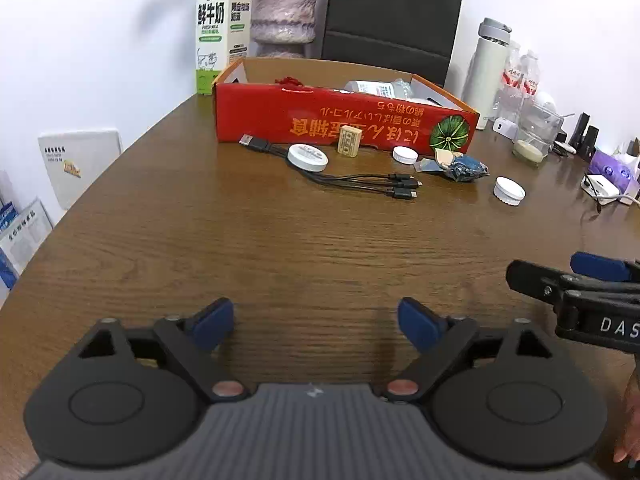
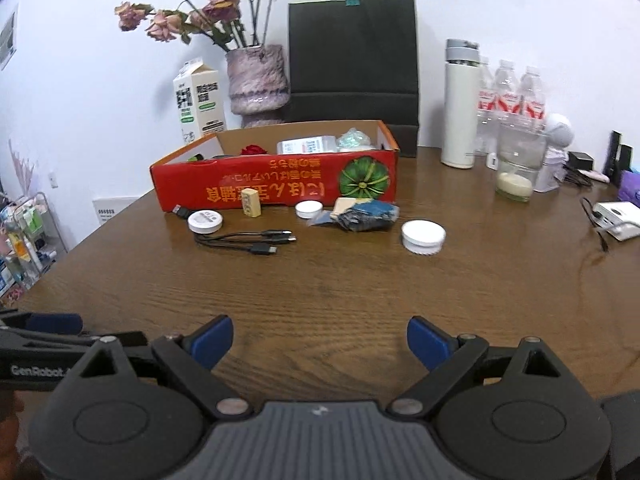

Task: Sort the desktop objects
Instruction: 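Withdraw both tools from the box back over the table, then grasp the white round case with the left tool while the right tool grasps the blue snack bag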

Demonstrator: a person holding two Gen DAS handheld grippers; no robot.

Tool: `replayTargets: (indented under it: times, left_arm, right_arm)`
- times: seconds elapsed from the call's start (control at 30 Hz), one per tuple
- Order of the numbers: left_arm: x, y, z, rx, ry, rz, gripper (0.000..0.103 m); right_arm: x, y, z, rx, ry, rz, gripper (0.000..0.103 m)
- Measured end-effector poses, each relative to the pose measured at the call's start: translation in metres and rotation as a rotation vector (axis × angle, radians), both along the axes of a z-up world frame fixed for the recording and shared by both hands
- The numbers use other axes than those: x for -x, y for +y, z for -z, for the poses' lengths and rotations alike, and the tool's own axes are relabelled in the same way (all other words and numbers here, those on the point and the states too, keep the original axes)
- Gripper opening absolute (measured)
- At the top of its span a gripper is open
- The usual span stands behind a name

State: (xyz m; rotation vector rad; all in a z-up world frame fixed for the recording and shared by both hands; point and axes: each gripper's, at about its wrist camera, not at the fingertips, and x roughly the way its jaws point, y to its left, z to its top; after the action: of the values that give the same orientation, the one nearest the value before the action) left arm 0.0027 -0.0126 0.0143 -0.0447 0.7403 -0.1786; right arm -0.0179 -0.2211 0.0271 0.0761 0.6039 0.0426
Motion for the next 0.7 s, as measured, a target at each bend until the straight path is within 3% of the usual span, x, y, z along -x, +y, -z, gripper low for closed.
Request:
replayTargets:
  times: [0.1,0.23,0.3,0.5,0.57,0.7]
  left_arm:
    - [-0.009,0.004,-0.012,0.023,-0.031,0.020,0.085]
    - [-0.044,0.010,-0.027,0.035,-0.093,0.052,0.069]
    - [-0.070,0.008,-0.030,0.028,-0.096,0.103,0.069]
    - [-0.141,-0.003,-0.020,-0.039,-0.105,0.147,0.068]
    - [-0.156,-0.007,-0.014,-0.056,-0.095,0.162,0.063]
    - [-0.168,-0.009,0.002,-0.038,-0.076,0.184,0.062]
  right_arm:
    - [-0.008,-0.004,-0.006,-0.003,-0.011,0.029,0.092]
    - [-0.030,-0.010,-0.016,0.002,-0.042,0.047,0.092]
    - [-0.047,-0.013,-0.021,0.004,-0.054,0.056,0.092]
    - [-0.117,-0.010,-0.017,0.054,-0.038,0.075,0.092]
    - [-0.138,-0.009,-0.010,0.063,-0.035,0.069,0.088]
    - [-0.170,-0.007,0.004,0.095,0.025,0.099,0.082]
